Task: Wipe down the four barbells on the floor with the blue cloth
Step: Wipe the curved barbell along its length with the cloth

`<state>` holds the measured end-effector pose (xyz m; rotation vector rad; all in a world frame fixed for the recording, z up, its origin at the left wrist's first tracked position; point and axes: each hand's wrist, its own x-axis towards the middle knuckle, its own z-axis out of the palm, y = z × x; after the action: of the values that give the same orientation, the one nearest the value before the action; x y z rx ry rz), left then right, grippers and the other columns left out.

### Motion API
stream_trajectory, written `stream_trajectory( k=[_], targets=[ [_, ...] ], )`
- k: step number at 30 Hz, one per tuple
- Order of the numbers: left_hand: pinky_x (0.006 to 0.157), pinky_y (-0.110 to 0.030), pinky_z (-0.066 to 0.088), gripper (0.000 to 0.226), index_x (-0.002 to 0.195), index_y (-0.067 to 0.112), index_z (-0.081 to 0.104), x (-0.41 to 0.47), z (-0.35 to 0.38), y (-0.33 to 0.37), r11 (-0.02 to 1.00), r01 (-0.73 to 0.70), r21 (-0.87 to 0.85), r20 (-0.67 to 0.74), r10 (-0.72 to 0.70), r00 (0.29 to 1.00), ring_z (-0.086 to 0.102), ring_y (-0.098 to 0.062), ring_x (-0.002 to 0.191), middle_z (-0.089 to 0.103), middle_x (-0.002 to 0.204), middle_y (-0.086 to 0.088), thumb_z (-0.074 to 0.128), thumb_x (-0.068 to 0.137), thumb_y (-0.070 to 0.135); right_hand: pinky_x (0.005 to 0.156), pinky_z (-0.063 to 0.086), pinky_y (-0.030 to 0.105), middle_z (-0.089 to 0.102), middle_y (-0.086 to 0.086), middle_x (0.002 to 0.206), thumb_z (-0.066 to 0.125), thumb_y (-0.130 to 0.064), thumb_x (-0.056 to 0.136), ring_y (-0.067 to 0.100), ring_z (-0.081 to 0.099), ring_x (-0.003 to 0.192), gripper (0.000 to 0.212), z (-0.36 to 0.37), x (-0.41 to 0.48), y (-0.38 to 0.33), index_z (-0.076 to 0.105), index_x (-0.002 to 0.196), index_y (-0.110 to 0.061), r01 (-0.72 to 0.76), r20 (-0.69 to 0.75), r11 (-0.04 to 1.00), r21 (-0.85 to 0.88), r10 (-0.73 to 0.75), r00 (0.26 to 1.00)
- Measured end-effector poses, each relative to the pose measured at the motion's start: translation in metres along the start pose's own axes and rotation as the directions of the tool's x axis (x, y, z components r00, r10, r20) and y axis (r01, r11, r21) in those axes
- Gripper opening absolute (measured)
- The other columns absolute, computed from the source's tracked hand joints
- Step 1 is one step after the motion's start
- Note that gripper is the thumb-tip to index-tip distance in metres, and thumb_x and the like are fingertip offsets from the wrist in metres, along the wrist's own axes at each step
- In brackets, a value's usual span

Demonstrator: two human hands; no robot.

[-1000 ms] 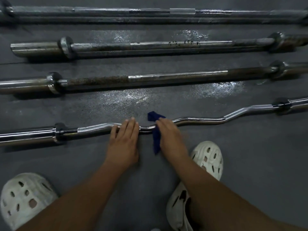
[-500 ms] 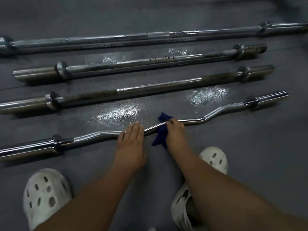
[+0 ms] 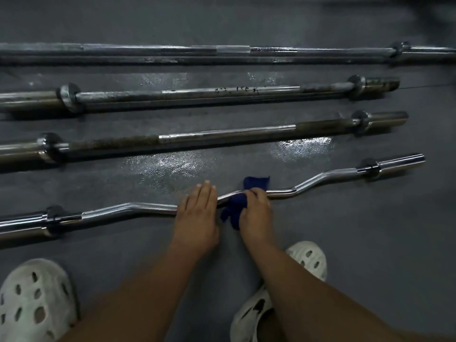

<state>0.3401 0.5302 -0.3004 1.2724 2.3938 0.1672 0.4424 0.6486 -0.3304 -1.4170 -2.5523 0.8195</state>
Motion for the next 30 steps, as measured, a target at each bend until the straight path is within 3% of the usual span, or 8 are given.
stream_trajectory(
  k=[3,5,7,12,17,21,26,30],
  targets=[
    [0.117,-0.048,0.027,0.089,0.153,0.009,0.03,0.002,0.001,0.013,0.999,0.023,-0.031,-0.04,-0.024,0.999,0.025,-0.029,0.148,0.023,0.163,-0.01,0.065,0.074,0.026,0.083,0.043,0.028,0.055,0.007,0.11,0.045,0.012,0.076,0.024,0.055,0.099,0.043,-0.018,0.014,0.0,0.061,0.111,-0.007,-0.001,0.085,0.996,0.088,-0.007,0.996],
    [0.12,-0.046,0.021,0.09,0.156,0.01,0.021,0.0,-0.004,0.022,0.999,0.034,-0.028,-0.065,-0.036,0.997,0.017,-0.027,0.151,0.015,0.165,-0.008,0.063,0.079,0.028,0.078,0.036,0.021,0.05,0.0,0.106,0.044,0.012,0.077,0.017,0.051,0.095,0.047,-0.033,0.022,-0.001,0.055,0.116,-0.011,-0.04,0.121,0.992,0.123,0.025,0.992],
    [0.122,-0.044,0.011,0.09,0.158,0.012,0.009,-0.003,-0.012,0.03,0.998,0.053,-0.033,-0.073,-0.055,0.996,0.006,-0.024,0.153,0.004,0.166,-0.006,0.06,0.084,0.028,0.086,0.039,0.024,0.045,-0.002,0.112,0.046,0.01,0.079,0.016,0.048,0.101,0.051,-0.049,0.02,-0.007,0.052,0.124,-0.014,-0.016,0.122,0.996,0.087,0.006,0.993],
    [0.122,-0.043,0.007,0.086,0.158,0.013,0.004,-0.026,-0.046,0.061,0.995,0.097,-0.023,-0.153,-0.1,0.983,0.002,-0.023,0.153,0.001,0.167,-0.006,0.053,0.089,0.027,0.091,0.048,0.041,0.046,0.007,0.112,0.048,0.005,0.08,0.027,0.052,0.1,0.032,-0.089,-0.006,-0.011,0.061,0.106,-0.009,0.041,0.121,0.996,0.08,-0.051,0.991],
    [0.122,-0.041,0.01,0.086,0.158,0.014,0.003,-0.057,-0.077,0.097,0.992,0.115,-0.053,-0.247,-0.125,0.961,0.001,-0.023,0.152,-0.001,0.166,-0.006,0.052,0.088,0.028,0.082,0.05,0.038,0.047,0.009,0.113,0.049,0.004,0.083,0.025,0.053,0.093,0.027,-0.135,-0.038,-0.02,0.057,0.103,-0.012,0.122,0.003,0.982,0.146,-0.124,0.992],
    [0.121,-0.041,0.005,0.085,0.158,0.015,-0.002,-0.077,-0.075,0.105,0.993,0.106,-0.061,-0.23,-0.117,0.966,-0.003,-0.022,0.152,-0.006,0.166,-0.004,0.048,0.09,0.027,0.062,0.042,0.03,0.053,0.003,0.095,0.04,0.001,0.084,0.018,0.052,0.08,0.025,-0.153,-0.058,-0.025,0.044,0.088,-0.023,0.002,-0.018,0.954,0.299,0.003,1.0],
    [0.123,-0.043,0.008,0.084,0.158,0.014,-0.002,-0.07,-0.059,0.096,0.994,0.104,-0.044,-0.163,-0.11,0.98,-0.002,-0.024,0.152,-0.005,0.166,-0.007,0.046,0.091,0.028,0.067,0.044,0.032,0.059,0.007,0.094,0.037,-0.007,0.08,0.023,0.052,0.078,0.018,-0.135,-0.061,-0.001,0.044,0.075,-0.022,-0.251,-0.007,0.845,0.472,0.289,0.957],
    [0.122,-0.042,0.006,0.083,0.158,0.014,-0.001,-0.035,-0.048,0.097,0.993,0.099,-0.065,-0.111,-0.106,0.988,-0.001,-0.023,0.152,-0.004,0.166,-0.006,0.047,0.091,0.028,0.076,0.054,0.037,0.058,0.003,0.105,0.051,-0.005,0.081,0.019,0.059,0.087,0.028,-0.119,-0.038,0.016,0.056,0.089,-0.031,-0.216,0.014,0.891,0.4,0.23,0.973]
  ],
)
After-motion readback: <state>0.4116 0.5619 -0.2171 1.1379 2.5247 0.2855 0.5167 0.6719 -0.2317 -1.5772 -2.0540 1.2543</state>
